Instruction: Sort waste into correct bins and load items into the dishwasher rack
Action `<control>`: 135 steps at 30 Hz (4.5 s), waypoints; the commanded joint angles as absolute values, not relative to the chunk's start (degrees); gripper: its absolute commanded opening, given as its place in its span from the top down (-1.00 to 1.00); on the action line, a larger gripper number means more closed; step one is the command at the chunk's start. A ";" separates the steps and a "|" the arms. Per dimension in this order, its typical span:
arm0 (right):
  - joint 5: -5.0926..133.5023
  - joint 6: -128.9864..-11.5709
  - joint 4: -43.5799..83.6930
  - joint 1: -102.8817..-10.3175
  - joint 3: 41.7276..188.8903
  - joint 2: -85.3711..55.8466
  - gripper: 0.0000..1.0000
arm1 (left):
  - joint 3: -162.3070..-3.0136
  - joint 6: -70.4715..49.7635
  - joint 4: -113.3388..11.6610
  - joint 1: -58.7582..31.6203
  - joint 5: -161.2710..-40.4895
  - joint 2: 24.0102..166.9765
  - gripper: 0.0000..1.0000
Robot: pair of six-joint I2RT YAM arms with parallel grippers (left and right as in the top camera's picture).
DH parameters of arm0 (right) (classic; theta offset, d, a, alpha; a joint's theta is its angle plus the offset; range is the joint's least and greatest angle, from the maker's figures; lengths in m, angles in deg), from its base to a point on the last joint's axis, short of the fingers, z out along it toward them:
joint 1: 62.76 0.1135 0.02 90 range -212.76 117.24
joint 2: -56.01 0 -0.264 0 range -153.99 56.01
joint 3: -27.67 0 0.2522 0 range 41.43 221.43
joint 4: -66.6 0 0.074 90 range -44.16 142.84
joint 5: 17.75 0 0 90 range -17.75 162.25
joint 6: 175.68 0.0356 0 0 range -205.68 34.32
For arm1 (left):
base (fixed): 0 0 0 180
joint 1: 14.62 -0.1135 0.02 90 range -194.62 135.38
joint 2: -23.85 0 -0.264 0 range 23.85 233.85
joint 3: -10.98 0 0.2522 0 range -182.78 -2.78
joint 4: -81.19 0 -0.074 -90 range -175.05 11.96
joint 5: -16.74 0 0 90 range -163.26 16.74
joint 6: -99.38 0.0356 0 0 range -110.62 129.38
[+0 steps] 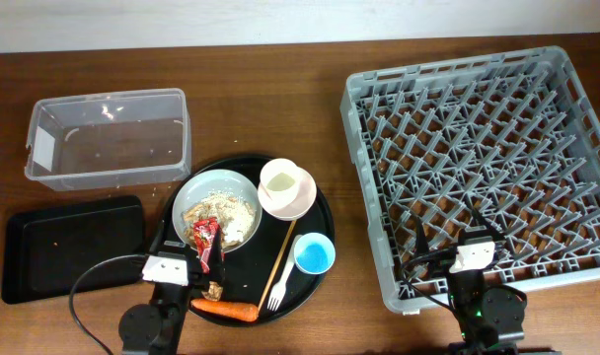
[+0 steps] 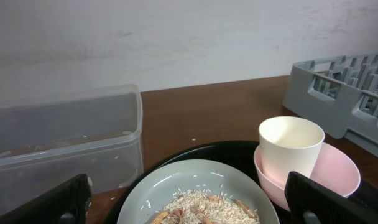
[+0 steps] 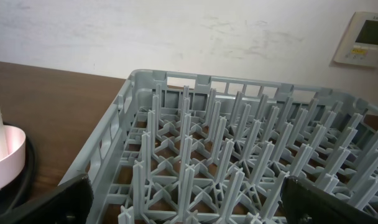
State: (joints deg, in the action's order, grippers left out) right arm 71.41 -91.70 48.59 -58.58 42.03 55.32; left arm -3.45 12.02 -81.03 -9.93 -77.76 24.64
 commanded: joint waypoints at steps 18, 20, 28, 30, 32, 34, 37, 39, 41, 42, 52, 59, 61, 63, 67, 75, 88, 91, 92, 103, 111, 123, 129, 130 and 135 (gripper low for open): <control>72.08 -91.65 48.26 -58.27 41.75 55.80 -0.97 | -3.30 13.13 -80.86 -10.35 -78.83 24.14 -0.98; 72.08 -91.65 48.26 -58.27 41.75 55.80 -0.97 | -3.30 13.13 -80.88 -10.35 -78.85 24.14 -0.98; 72.08 -91.65 48.26 -58.27 41.75 55.80 -0.97 | -3.30 13.13 -80.88 -10.35 -78.83 24.14 -0.98; 72.08 -91.65 48.26 -58.27 41.75 55.80 -0.97 | -3.30 13.13 -80.86 -10.35 -78.83 24.14 -0.98; 72.08 -91.65 48.26 -58.27 41.75 55.80 -0.97 | -3.30 13.13 -80.88 -10.35 -78.85 24.14 -0.99; 72.17 -91.68 48.28 -58.29 41.75 55.80 -0.97 | -3.30 13.13 -80.88 -10.35 -78.83 24.14 -0.99; 72.13 -91.70 48.31 -58.29 41.75 55.80 -0.97 | -3.30 13.13 -80.88 -10.35 -78.83 24.14 -0.98; 72.08 -91.65 48.31 -58.27 41.75 55.80 -0.97 | -3.30 13.13 -80.88 -10.35 -78.85 24.14 -0.98; 72.11 -91.65 48.31 -58.27 41.75 55.80 -0.97 | -3.30 13.13 -80.86 -10.35 -78.85 24.14 -0.99; 72.06 -91.65 48.31 -58.27 41.75 55.80 -0.97 | -3.30 13.15 -80.86 -10.35 -78.78 24.14 -0.98; 69.29 -84.51 49.81 -58.27 45.27 55.34 -0.97 | -4.41 10.88 -80.82 -10.35 -78.21 24.14 -0.98; 68.83 -84.55 32.20 -58.27 60.55 48.48 -0.97 | -16.50 8.74 -66.00 -10.35 -77.97 30.94 -0.98; 68.83 -84.53 28.24 -58.27 65.49 44.63 -0.97 | -20.61 8.74 -62.02 -10.35 -78.00 34.92 -0.99; 68.85 -84.55 23.87 -58.27 71.56 39.37 -0.98 | -25.57 8.74 -57.32 -10.35 -78.00 40.16 -0.98; 68.85 -84.57 13.84 -58.27 83.71 27.83 -0.97 | -33.98 8.76 -50.15 -10.35 -78.26 51.38 -0.98; 69.94 -85.01 -7.71 -58.29 104.26 4.48 -0.97 | -51.56 8.76 -32.36 -10.35 -84.27 75.09 -0.98; 71.69 -85.21 -10.82 -58.34 105.90 -2.86 -0.97 | -52.00 -4.94 -26.44 -10.35 -85.89 92.20 -0.98; 71.69 -85.19 -10.82 -58.34 105.90 -2.86 -0.97 | -51.95 -8.86 -26.48 -10.35 -84.71 96.33 -0.98; 71.69 -85.21 -10.77 -58.34 105.90 -2.86 -0.98 | -51.95 -9.75 -26.48 -10.35 -84.20 97.62 -0.98; 71.69 -85.19 -10.44 -58.34 105.90 -2.86 -0.98 | -51.95 -10.98 -27.11 -10.35 -83.98 109.82 -0.10; 71.69 -85.19 -10.44 -58.34 105.90 -2.86 -0.98 | -51.95 -10.91 -27.09 -10.35 -83.96 110.19 0.98; 71.69 -85.21 -10.44 -58.34 105.90 -2.86 -0.98 | -71.01 -10.21 -12.82 -11.59 -71.46 109.08 1.00; 71.67 -85.21 -10.44 -58.34 105.90 -2.86 -0.97 | -77.57 -10.28 -23.79 -11.59 -65.08 109.01 0.99; 71.67 -85.21 -10.44 -58.34 105.90 -2.86 -0.97 | -77.57 -10.30 -27.99 -11.59 -62.04 109.27 0.99; 71.67 -85.21 -10.47 -58.34 105.90 -2.86 -0.97 | -77.57 -10.30 -39.92 -11.81 -54.39 111.68 0.99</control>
